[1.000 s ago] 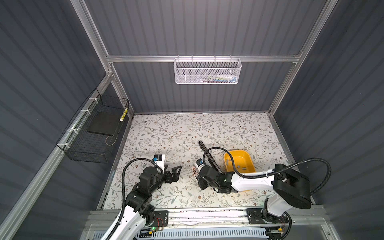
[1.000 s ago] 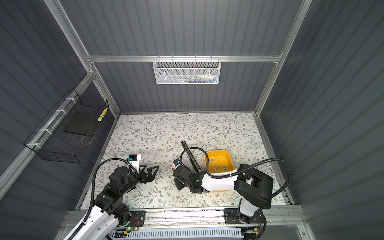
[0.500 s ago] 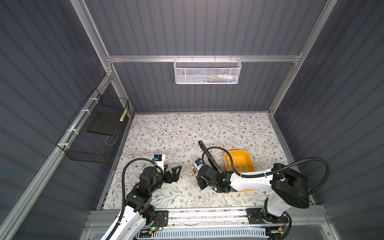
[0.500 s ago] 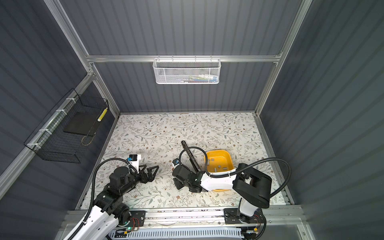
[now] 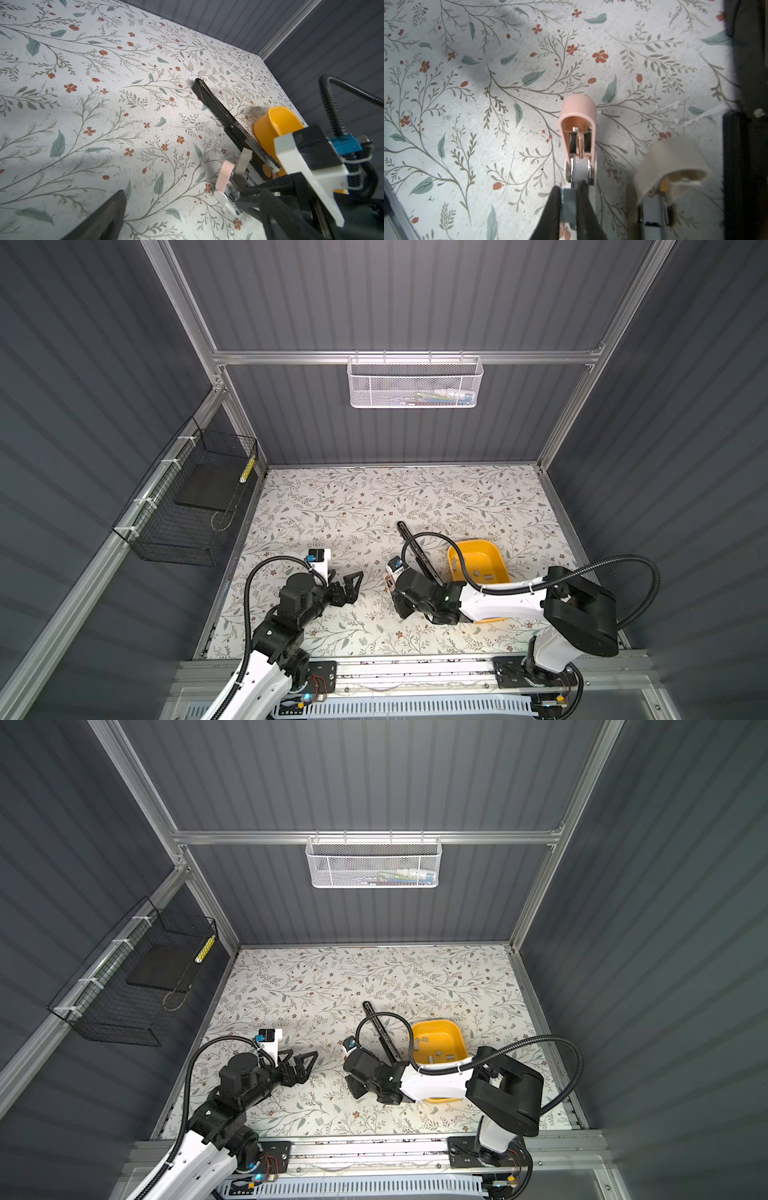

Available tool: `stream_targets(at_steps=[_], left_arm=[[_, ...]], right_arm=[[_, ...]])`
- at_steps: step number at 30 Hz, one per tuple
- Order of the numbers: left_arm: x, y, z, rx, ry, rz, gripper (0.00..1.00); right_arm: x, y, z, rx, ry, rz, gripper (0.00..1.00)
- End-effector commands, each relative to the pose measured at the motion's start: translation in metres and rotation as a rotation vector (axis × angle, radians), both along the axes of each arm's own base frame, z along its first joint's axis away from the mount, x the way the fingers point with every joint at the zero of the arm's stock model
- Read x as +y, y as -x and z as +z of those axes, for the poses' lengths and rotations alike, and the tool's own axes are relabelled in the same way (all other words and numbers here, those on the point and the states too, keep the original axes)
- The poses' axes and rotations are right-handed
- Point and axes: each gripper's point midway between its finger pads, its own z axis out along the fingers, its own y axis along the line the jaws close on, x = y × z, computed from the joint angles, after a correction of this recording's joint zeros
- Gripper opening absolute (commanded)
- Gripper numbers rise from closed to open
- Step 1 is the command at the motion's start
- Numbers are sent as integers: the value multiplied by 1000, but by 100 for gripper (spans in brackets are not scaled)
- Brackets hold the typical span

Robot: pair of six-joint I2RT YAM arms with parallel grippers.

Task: Load the staples into the stapler

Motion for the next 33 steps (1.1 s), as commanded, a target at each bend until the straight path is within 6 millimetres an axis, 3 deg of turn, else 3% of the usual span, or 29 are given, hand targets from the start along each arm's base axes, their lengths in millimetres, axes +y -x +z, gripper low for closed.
stream_targets(at_steps=[1,33], left_arm=[[0,1,-4,5,-6,-7,100],[-1,1,-4,5,-7,-8,100]], right_arm=[[-2,-3,-2,-10,38,-11,14],[-4,-5,-11,2,86,-31,14]])
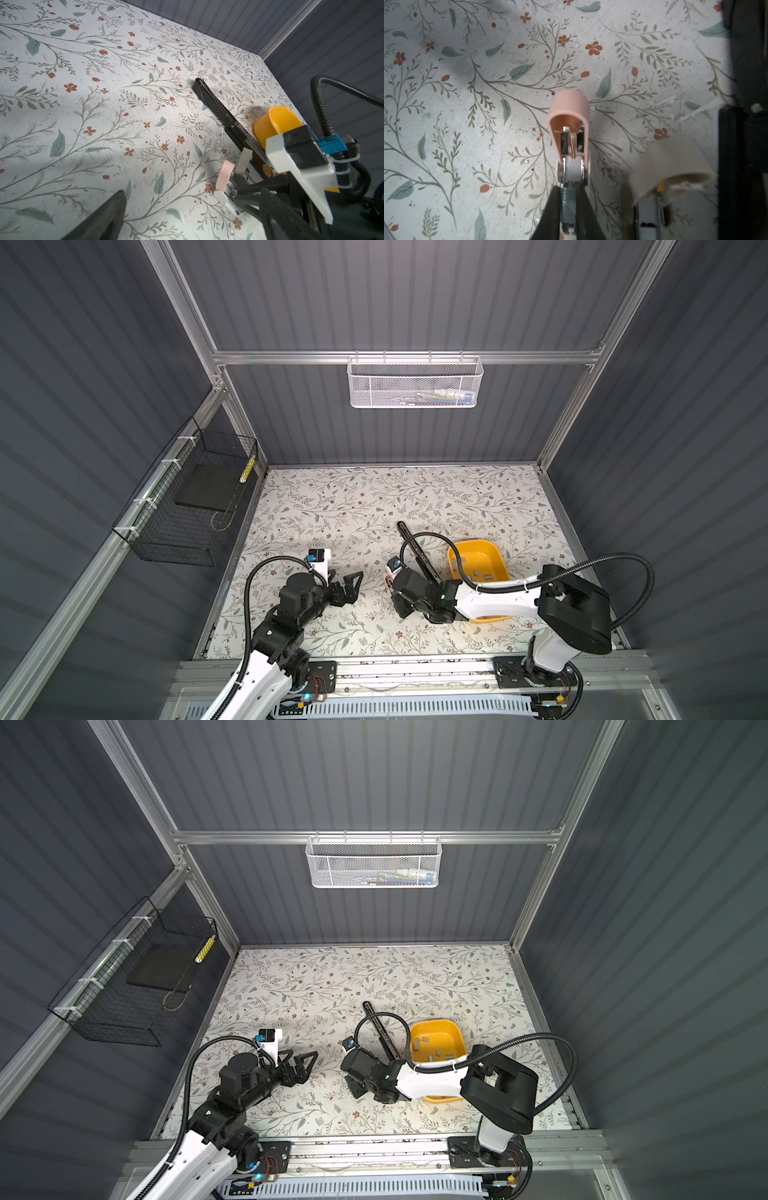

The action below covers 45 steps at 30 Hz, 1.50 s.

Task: Load the staples into the stapler

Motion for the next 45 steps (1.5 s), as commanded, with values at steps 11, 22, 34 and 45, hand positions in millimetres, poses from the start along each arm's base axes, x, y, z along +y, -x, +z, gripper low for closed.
stream_targets(at_steps=[11,22,34,45], left_arm=[[-1,1,-3,3,-6,-9,100],[-1,1,-3,3,-6,-9,100],[-1,1,-3,5,-8,-7,100],[-1,1,-4,8,-10,-8,100]], right_arm=[[-1,-3,-3,-5,33,-17,14],[1,0,-3,-2,33,-4,13],[-4,3,-16,26,83,-19,17],[-15,8,-20,11,157,-47,22]])
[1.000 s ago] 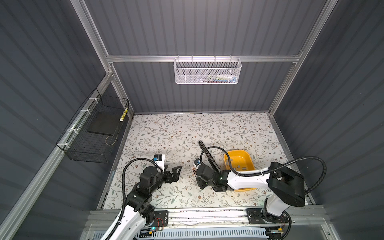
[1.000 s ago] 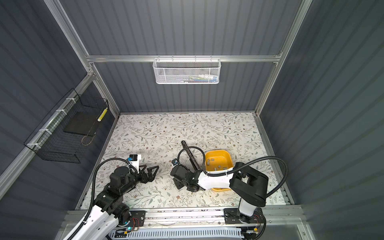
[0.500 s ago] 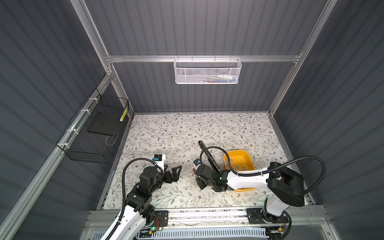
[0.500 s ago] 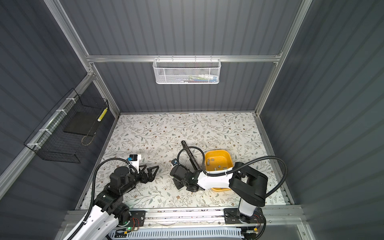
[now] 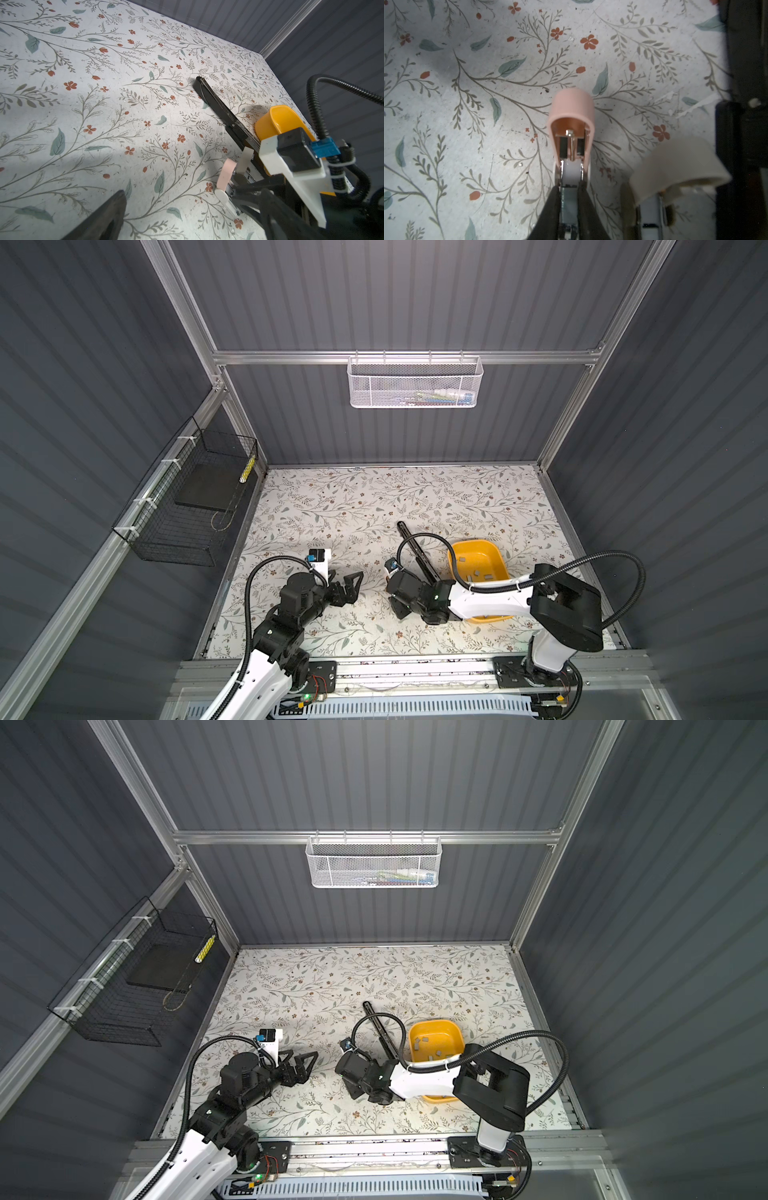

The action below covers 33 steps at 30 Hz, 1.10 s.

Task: Load the staples into the stapler

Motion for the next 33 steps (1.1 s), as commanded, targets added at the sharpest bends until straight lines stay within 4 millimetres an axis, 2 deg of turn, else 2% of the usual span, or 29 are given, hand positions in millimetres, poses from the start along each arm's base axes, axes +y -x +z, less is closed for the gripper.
stream_targets(at_steps=[1,5,11,22,33], left_arm=[[0,1,-1,-2,-5,-8,100],[0,1,-2,-1,-5,-6,100],[0,1,-1,-3,-4,-5,100],[0,1,-1,-3,-6,-5,100],[0,1,0,-5,-3,-5,100]], right_arm=[[-17,7,-12,13,97,-17,23],[-19,7,-9,3,114,-26,28],[-21,10,-10,-9,129,-33,30],[-12,12,0,-85,177,-9,36],[-9,14,-9,-90,241,-8,42]])
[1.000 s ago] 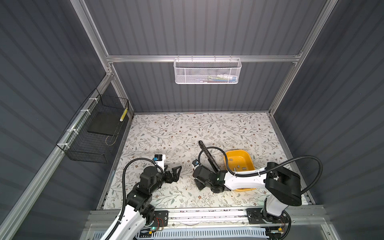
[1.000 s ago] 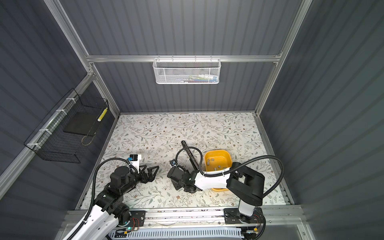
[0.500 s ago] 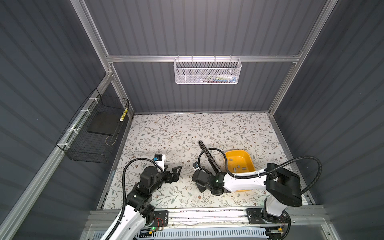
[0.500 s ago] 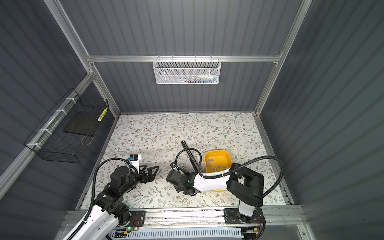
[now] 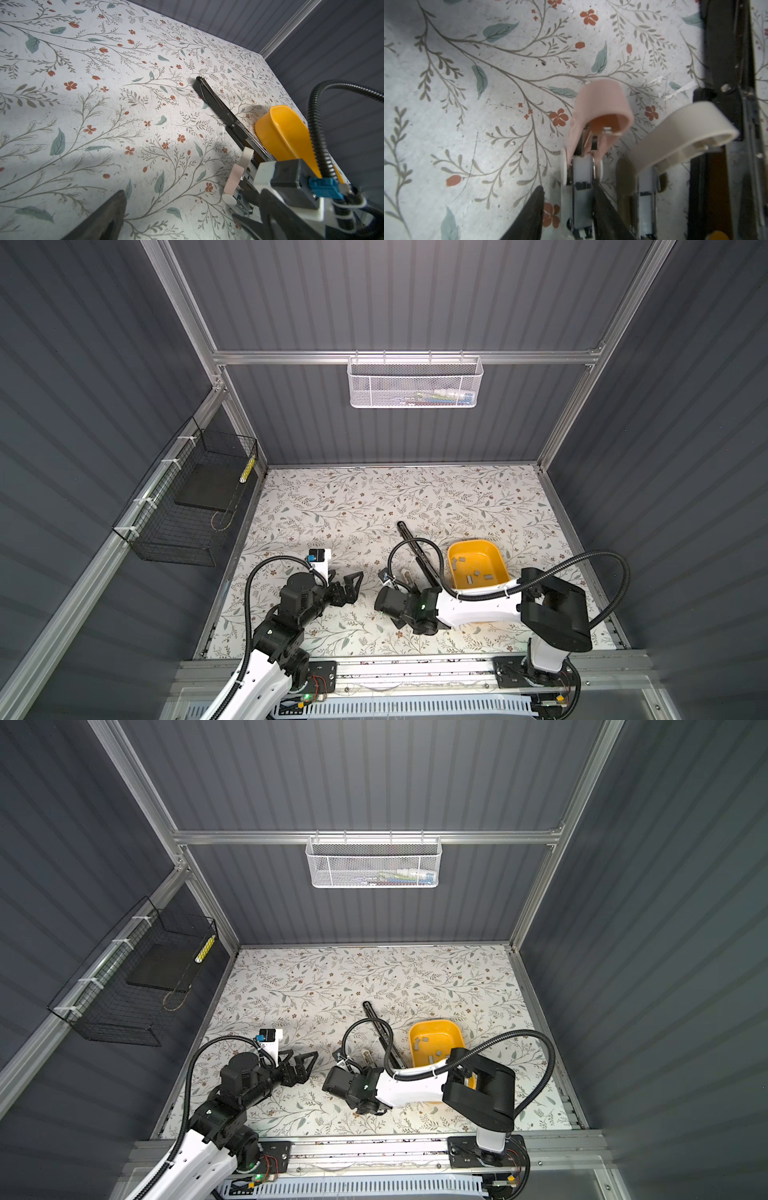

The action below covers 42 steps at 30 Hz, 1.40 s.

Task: Load the staples into the stapler

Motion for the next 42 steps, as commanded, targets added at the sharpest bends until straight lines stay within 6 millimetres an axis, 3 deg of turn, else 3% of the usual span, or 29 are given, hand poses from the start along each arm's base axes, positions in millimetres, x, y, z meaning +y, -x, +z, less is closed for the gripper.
stream_targets(at_steps=[1,15,16,21,36,42], left_arm=[[0,1,-1,-3,-5,-6,100],[1,2,0,-7,-2,-4,100],[0,2,0,-7,-2,-6,100],[0,2,0,-8,-2,-6,100],[1,3,1,-10,-1,-6,100],[1,3,1,-11,0,-4,100]], right_arm=[[-4,-1,-2,-13,46,-11,43],[-16,-7,-3,-38,110,-61,50],[-10,3,-3,-41,109,-32,51],[-2,6,0,-60,107,-14,53],[-5,11,-4,-60,137,-27,82],[-4,13,-3,-58,123,-21,87]])
